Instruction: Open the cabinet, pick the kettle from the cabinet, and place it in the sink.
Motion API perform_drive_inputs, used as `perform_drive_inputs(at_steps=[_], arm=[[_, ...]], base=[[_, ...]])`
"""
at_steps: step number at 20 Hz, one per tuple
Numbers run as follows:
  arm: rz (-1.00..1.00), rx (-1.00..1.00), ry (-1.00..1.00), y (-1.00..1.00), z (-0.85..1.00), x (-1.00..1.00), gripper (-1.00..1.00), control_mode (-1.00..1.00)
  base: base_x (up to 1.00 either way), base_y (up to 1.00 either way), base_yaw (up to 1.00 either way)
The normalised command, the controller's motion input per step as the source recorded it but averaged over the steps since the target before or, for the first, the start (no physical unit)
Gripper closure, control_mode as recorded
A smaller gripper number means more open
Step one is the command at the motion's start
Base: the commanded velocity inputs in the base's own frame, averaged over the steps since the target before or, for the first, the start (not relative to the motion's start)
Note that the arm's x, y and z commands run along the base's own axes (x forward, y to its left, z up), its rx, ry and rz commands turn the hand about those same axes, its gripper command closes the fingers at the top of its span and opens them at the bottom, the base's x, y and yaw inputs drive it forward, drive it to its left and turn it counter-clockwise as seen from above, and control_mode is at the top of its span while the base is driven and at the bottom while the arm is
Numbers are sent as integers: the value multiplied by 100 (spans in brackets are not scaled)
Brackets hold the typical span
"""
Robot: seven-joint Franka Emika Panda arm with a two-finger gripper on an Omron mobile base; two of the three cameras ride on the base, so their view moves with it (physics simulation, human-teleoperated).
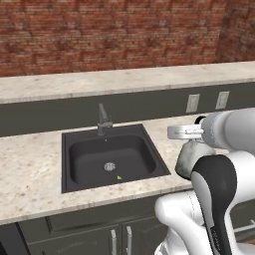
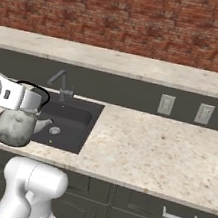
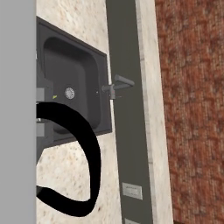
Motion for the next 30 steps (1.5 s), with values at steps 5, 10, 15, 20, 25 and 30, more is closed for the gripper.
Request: perform_drive_inputs(at_steps=[5,10,15,20,25,30], arm=[[0,0,0,0,0,0,100,-100],[0,0,0,0,0,0,100,-100],[0,0,0,0,0,0,100,-100],[0,0,0,0,0,0,100,-100],[11,0,8,-8,0,6,100,-100],[17,4,16,-12,0,19,100,-100]], base=[[0,0,0],[0,0,0],[0,0,0],[0,0,0],[0,0,0],[0,0,0]])
